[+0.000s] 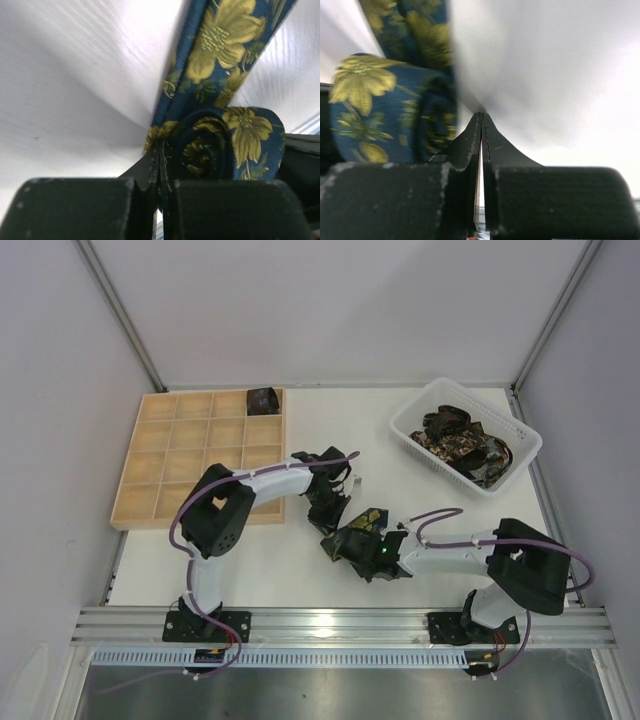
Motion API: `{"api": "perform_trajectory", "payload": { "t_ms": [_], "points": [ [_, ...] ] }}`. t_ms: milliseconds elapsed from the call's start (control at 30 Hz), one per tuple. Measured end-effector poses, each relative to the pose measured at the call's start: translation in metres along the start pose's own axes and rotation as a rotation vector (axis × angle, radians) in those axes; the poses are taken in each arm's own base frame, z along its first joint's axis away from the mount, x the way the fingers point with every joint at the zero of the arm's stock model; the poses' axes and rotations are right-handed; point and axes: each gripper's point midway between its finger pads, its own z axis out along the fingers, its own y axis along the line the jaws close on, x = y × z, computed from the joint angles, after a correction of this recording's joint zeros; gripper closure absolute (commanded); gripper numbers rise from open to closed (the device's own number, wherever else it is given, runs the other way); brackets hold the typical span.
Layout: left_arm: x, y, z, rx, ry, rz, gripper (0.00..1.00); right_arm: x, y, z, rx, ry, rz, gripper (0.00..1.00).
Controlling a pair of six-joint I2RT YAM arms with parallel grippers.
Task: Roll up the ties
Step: Roll the tie
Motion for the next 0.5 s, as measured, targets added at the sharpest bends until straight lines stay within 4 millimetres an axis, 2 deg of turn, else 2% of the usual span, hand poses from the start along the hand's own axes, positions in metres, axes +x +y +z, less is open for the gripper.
{"api": "perform_trajectory", "payload": {
  "t_ms": [233, 367, 500],
  "points": [
    [-0.019, 0.019, -0.011, -0.093, -0.038, -0.022, 0.94, -0.026, -0.034, -0.011, 0.046, -0.030, -0.038, 1.00],
    [-0.028, 0.024, -0.015, -0.096, -0.054, -0.036, 0.95, -0.034, -0.037, -0.010, 0.044, -0.039, -0.059, 1.00],
    [-0.028, 0.022, -0.009, -0.073, -0.039, -0.042, 0.96, -0.032, -0.027, -0.005, 0.026, -0.037, -0.080, 1.00]
  ]
}}
